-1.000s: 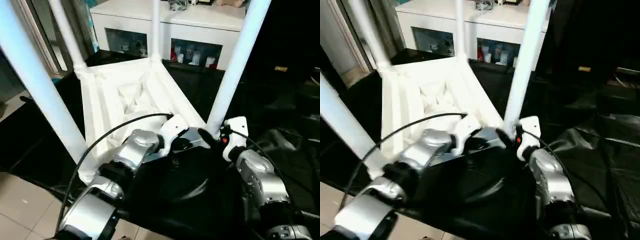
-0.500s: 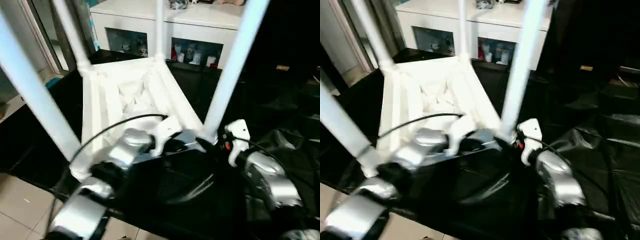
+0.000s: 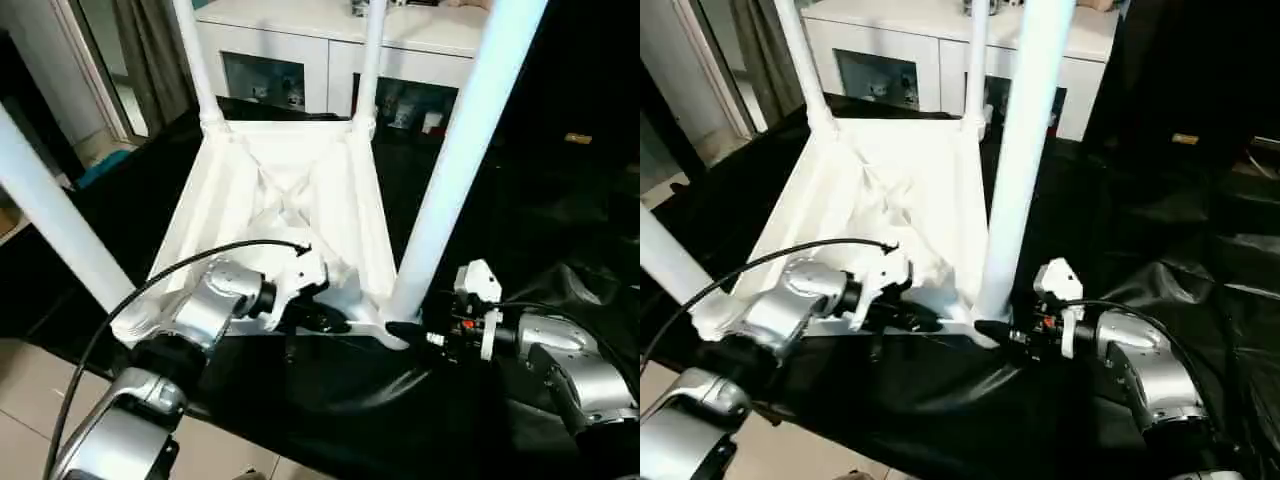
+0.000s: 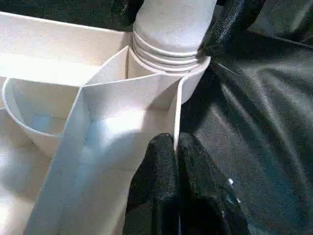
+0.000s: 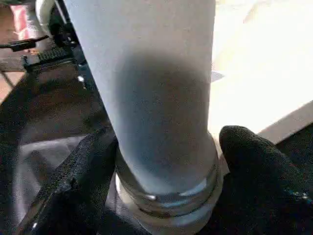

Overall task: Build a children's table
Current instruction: Rotate leg to tighten

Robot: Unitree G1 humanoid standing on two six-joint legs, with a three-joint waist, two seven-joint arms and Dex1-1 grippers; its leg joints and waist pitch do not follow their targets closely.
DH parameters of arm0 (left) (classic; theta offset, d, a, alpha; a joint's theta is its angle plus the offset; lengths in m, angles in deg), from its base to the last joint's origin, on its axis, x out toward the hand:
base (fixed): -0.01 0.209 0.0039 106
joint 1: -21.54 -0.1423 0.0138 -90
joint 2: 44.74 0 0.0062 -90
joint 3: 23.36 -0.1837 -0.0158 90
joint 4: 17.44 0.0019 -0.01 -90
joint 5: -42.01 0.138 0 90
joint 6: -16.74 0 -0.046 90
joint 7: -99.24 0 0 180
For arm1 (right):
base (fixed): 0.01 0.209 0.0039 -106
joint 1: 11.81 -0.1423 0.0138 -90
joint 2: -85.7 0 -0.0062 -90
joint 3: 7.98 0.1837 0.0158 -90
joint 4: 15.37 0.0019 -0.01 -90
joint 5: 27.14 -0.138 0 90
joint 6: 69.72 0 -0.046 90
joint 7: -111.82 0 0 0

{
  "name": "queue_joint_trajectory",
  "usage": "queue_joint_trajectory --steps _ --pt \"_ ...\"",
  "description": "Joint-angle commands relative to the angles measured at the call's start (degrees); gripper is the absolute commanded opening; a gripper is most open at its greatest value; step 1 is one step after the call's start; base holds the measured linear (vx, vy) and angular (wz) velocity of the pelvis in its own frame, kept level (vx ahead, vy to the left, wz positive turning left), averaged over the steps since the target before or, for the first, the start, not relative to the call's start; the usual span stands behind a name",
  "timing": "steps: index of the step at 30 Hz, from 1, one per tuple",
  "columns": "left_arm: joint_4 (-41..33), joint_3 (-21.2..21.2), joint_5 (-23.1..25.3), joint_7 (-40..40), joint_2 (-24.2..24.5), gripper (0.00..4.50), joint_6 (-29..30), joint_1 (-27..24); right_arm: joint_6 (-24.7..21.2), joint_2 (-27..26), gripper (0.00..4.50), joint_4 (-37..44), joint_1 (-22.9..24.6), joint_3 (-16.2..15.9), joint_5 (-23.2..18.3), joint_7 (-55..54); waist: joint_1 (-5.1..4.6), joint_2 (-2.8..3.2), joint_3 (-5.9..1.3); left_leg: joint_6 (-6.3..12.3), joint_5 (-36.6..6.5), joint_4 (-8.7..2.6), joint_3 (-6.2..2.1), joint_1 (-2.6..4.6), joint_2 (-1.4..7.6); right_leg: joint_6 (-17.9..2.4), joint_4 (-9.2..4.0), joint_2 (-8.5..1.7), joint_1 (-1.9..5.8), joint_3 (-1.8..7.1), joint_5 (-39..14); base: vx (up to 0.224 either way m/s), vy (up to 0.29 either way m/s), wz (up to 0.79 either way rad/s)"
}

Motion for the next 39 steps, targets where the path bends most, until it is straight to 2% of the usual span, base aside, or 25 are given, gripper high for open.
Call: queue_joint_trajectory --steps 1,4,12,14,16,17,18,19,20,21,23,24,27,28,31,32,34,35,36,37,39 --pt "0.1 -1.2 -1.7 1.9 -0.9 0.0 0.4 -1.3 -0.5 0.2 3.15 0.9 -0.5 -0.9 -0.2 0.4 0.1 -1.17 -2.78 5.42 -8.6 -3.4 -1.77 0.14 4.1 -12.5 -4.25 -5.21 2.33 3.01 -11.8 0.0 0.0 0.0" --pt "0.1 -1.2 -1.4 1.6 -1.0 0.0 0.4 -1.2 -0.7 0.1 2.87 0.7 -0.6 -0.8 -0.4 0.4 0.09 -1.25 -2.79 5.2 -8.8 -3.4 -1.79 0.15 4.08 -12.4 -4.25 -5.23 2.36 3.02 -12.1 0.0 0.0 0.0" --pt "1.2 -0.5 -0.3 -1.9 -1.8 0.0 -0.1 -0.7 0.2 -1.0 2.72 -0.9 -0.6 -0.1 1.9 -4.0 0.01 -1.21 -2.79 5.08 -8.8 -3.37 -1.78 0.17 4.03 -12.4 -4.25 -5.19 2.33 3.01 -11.7 0.0 0.0 0.0" --pt "3.7 0.4 0.9 -7.7 -3.7 0.0 0.0 0.6 0.5 -2.7 2.72 -3.9 -1.2 1.2 4.0 -10.7 -0.36 -1.47 -2.48 3.97 -10.9 -3.54 -1.87 0.31 3.89 -11.7 -4.8 -5.34 2.13 3.01 -16.0 0.0 0.0 0.0" --pt "6.5 1.3 2.2 -14.3 -6.0 0.0 0.4 2.2 -1.0 -5.4 2.7 -6.2 -1.9 3.2 4.8 -18.8 -0.75 -1.38 -2.14 2.7 -13.3 -3.79 -1.97 0.68 3.71 -10.2 -5.55 -5.32 1.8 3.0 -22.1 0.0 0.0 0.0" --pt "7.2 1.5 2.4 -15.7 -6.5 0.0 0.6 2.6 -1.6 -6.0 2.7 -6.6 -2.1 3.7 4.9 -20.6 -1.14 -1.55 -2.17 1.83 -14.2 -3.94 -2.28 0.54 3.69 -9.3 -5.62 -5.37 2.08 2.88 -24.7 0.0 0.0 0.0" --pt "9.1 2.3 2.8 -21.0 -8.9 0.0 1.5 3.9 -3.0 -8.5 2.7 -7.4 -2.4 5.2 4.9 -26.3 -1.25 -1.53 -2.24 1.6 -14.2 -4.05 -2.4 0.45 3.76 -8.9 -5.59 -5.36 2.19 2.86 -24.7 0.0 0.0 0.0" --pt "9.5 2.5 3.0 -22.2 -9.4 0.0 1.8 4.2 -3.2 -9.1 2.7 -7.6 -2.5 5.5 4.9 -27.4 -1.44 -1.4 -2.11 1.43 -14.9 -4.18 -2.39 0.55 3.83 -8.5 -5.8 -5.29 1.89 2.96 -24.8 0.0 0.0 0.0" --pt "10.9 2.9 3.6 -26.9 -11.2 0.0 2.6 5.3 -3.5 -10.7 2.7 -7.7 -2.6 5.7 5.5 -30.7 -1.37 -1.37 -2.18 1.38 -15.2 -4.08 -2.37 0.75 3.75 -8.3 -5.94 -5.37 1.79 2.98 -25.0 0.0 0.0 0.0" --pt "11.5 3.0 3.9 -28.6 -11.8 0.0 2.8 5.7 -3.5 -11.2 2.7 -7.8 -2.6 5.7 6.0 -31.9 -1.32 -1.44 -2.35 1.37 -14.9 -3.95 -2.25 0.91 3.69 -8.5 -5.86 -5.33 1.74 3.11 -23.8 0.0 0.0 0.0" --pt "13.0 2.6 5.3 -33.2 -13.3 0.0 2.9 6.8 -3.5 -12.9 2.7 -7.6 -2.6 4.9 7.3 -34.7 -1.21 -1.17 -2.46 1.87 -13.5 -3.85 -2.2 0.68 3.62 -9.0 -5.63 -5.27 1.92 3.24 -20.7 0.0 0.0 0.0" --pt "13.9 2.2 6.3 -35.2 -14.3 0.0 2.2 7.4 -3.7 -14.4 2.7 -7.1 -2.6 4.6 7.4 -35.9 -1.2 -1.27 -2.53 2.12 -12.9 -3.77 -2.1 0.64 3.61 -9.2 -5.59 -5.25 1.93 3.29 -19.3 0.0 0.0 0.0" --pt "15.0 2.1 6.4 -35.9 -15.8 0.0 1.4 7.9 -3.5 -16.5 2.7 -5.6 -2.3 3.7 7.5 -36.8 -1.06 -1.05 -2.63 3.01 -11.5 -3.66 -2.01 0.45 3.49 -9.9 -5.26 -5.19 2.15 3.27 -15.6 0.0 0.0 0.0" --pt "15.3 1.9 6.5 -35.3 -16.0 0.0 1.1 8.0 -2.7 -16.9 3.25 -5.1 -2.2 3.2 7.6 -36.6 -0.98 -1.2 -2.59 3.54 -11.5 -3.6 -1.96 0.43 3.42 -9.8 -5.39 -5.25 2.19 3.23 -15.8 0.0 0.0 0.0" --pt "15.3 1.7 6.5 -34.1 -15.4 0.0 0.5 8.0 -2.6 -16.7 3.39 -4.8 -2.1 3.4 7.2 -36.2 -1.0 -1.04 -2.52 3.65 -12.0 -3.73 -2.04 0.36 3.51 -9.4 -5.53 -5.27 2.15 3.16 -18.0 0.0 0.0 0.0" --pt "15.3 1.7 6.3 -33.3 -15.1 0.0 -0.1 7.9 -2.4 -16.2 3.45 -4.7 -2.1 3.3 7.3 -36.0 -1.03 -1.16 -2.49 3.57 -12.3 -3.82 -2.12 0.34 3.56 -9.2 -5.57 -5.27 2.16 3.12 -18.6 0.0 0.0 0.0" --pt "15.3 1.6 6.1 -31.7 -14.6 0.0 -0.7 7.8 -1.7 -15.2 3.74 -4.5 -2.0 2.8 7.3 -34.5 -1.05 -1.07 -2.49 3.16 -13.1 -3.93 -2.2 0.48 3.68 -9.1 -5.59 -5.23 2.02 3.13 -19.2 0.0 0.0 0.0" --pt "15.0 1.3 6.2 -30.5 -14.2 0.0 -0.8 7.6 -1.8 -14.4 3.74 -4.0 -1.8 2.4 6.3 -31.5 -1.18 -1.44 -2.42 3.2 -13.4 -3.96 -2.16 0.37 3.67 -9.0 -5.62 -5.19 2.09 3.13 -19.3 0.0 0.0 0.0" --pt "14.6 0.8 6.1 -28.0 -13.3 0.0 -1.4 7.1 -1.2 -12.8 3.74 -2.8 -1.2 1.8 5.2 -26.9 -1.1 -1.29 -2.45 3.42 -13.6 -3.91 -2.18 0.31 3.62 -9.0 -5.57 -5.28 2.24 3.17 -19.3 0.0 0.0 0.0" --pt "14.0 0.2 5.9 -24.4 -12.0 0.0 -2.1 6.5 -0.9 -10.6 3.74 -1.3 -0.4 1.3 3.5 -21.0 -0.91 -1.45 -2.42 4.28 -13.2 -3.81 -2.12 0.25 3.62 -8.9 -5.64 -5.39 2.35 3.28 -18.7 0.0 0.0 0.0" --pt "13.8 0.0 5.8 -23.0 -11.6 0.0 -2.5 6.3 -1.0 -9.9 3.74 -0.8 -0.1 1.2 3.0 -19.5 -0.8 -1.53 -2.43 4.96 -12.7 -3.72 -2.1 0.15 3.6 -9.2 -5.51 -5.38 2.42 3.27 -17.9 0.0 0.0 0.0"
